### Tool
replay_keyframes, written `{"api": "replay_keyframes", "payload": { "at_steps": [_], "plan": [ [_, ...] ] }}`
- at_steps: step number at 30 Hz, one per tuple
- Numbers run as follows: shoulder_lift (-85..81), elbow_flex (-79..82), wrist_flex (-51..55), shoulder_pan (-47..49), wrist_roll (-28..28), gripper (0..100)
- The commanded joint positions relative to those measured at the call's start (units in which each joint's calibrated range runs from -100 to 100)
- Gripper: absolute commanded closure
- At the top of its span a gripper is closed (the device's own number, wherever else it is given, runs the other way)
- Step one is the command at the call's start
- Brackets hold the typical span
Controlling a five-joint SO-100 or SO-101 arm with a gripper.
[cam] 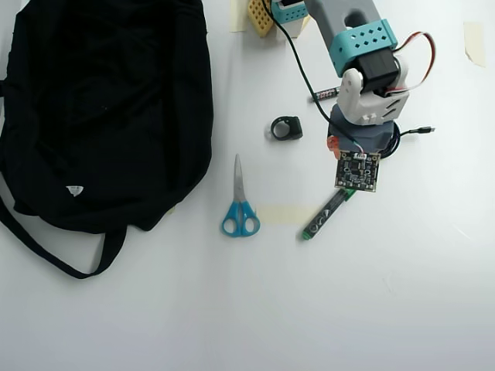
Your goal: Put the green marker into the black bag
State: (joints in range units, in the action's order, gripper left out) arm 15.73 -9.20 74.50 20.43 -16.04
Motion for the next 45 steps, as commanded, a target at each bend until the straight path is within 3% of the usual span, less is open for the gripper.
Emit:
{"api": "replay_keyframes", "payload": {
  "at_steps": [1,28,33,45],
  "plan": [
    [-0.71,-4.28,0.1,0.59,-0.05,98],
    [-0.46,-6.17,-1.02,-1.65,0.57,98],
    [-0.21,-5.72,-1.02,-1.65,0.57,89],
    [11.16,-16.68,-0.16,-2.63,0.63,87]
  ]
}}
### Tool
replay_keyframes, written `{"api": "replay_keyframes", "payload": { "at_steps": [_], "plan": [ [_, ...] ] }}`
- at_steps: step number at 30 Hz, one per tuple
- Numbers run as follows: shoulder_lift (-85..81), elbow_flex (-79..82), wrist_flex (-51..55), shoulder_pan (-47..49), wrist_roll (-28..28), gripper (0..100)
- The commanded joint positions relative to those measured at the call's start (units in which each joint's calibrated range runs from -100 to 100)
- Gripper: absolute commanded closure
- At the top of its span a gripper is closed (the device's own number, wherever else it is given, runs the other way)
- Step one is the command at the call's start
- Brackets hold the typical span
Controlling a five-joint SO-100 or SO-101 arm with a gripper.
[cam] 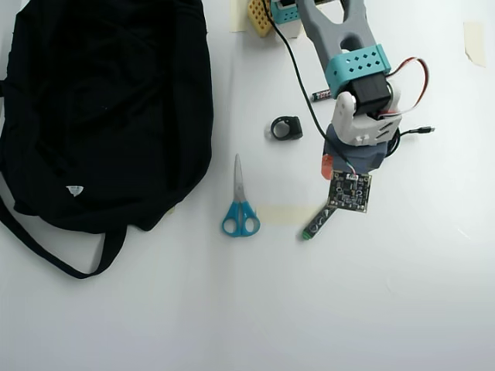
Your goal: Put the green marker into the black bag
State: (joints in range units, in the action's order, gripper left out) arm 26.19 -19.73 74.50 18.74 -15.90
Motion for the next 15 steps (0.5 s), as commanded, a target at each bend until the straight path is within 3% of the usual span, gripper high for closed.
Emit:
{"api": "replay_keyframes", "payload": {
  "at_steps": [1,6,15],
  "plan": [
    [0.94,-6.86,-0.08,-1.08,0.53,86],
    [1.36,-7.04,0.18,-1.08,0.53,81],
    [5.26,-9.65,0.18,-1.98,0.06,80]
  ]
}}
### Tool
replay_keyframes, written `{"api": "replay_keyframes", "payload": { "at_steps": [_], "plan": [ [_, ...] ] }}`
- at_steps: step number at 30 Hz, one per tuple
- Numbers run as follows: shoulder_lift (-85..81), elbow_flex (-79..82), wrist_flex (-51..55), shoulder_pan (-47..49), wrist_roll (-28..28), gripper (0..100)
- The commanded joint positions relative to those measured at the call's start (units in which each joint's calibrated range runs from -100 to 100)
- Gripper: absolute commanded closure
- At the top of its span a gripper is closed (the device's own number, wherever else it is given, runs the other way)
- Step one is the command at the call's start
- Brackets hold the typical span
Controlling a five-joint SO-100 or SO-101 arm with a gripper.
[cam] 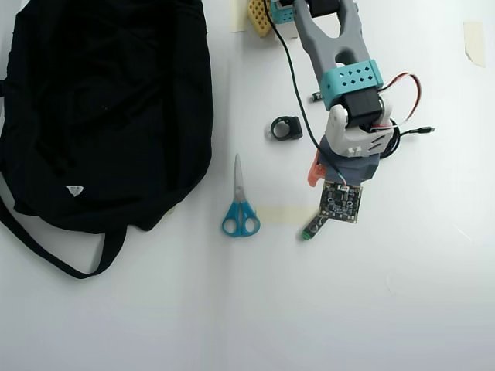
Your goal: Put the green marker into the black bag
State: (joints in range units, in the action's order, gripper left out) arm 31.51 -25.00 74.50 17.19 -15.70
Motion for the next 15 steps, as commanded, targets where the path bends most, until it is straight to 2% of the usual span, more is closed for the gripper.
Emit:
{"api": "replay_keyframes", "payload": {
  "at_steps": [1,15],
  "plan": [
    [0.44,-5.28,0.18,-0.59,-0.13,80],
    [8.83,-12.92,0.61,-1.94,-0.24,80]
  ]
}}
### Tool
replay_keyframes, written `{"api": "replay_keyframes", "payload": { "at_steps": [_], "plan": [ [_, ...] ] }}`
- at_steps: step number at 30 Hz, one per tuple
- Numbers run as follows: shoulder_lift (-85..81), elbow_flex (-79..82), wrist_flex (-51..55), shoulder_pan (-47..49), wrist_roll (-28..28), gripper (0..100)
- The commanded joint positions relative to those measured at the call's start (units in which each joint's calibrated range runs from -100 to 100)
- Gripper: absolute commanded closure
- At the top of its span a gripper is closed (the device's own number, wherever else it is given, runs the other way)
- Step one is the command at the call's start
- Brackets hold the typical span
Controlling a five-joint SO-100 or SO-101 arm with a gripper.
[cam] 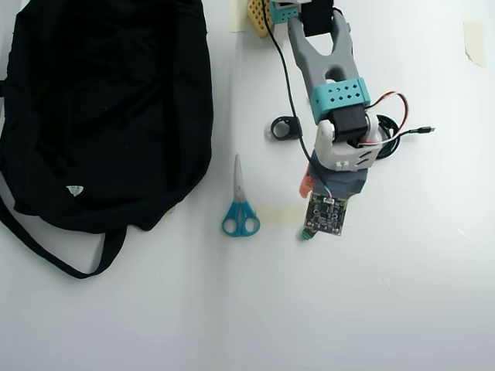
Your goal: Put the green marker into the black bag
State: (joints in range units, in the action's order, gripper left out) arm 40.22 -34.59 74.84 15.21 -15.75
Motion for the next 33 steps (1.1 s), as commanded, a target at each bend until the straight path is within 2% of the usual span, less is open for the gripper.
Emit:
{"api": "replay_keyframes", "payload": {
  "at_steps": [1,10,23,33],
  "plan": [
    [0.52,-3.68,0.27,0.12,-0.24,80],
    [1.77,-4.4,0.18,0.42,-1.66,80],
    [2.02,-6.2,0.27,4.01,-0.24,77],
    [8.57,-9.25,-0.51,3.49,-0.82,77]
  ]
}}
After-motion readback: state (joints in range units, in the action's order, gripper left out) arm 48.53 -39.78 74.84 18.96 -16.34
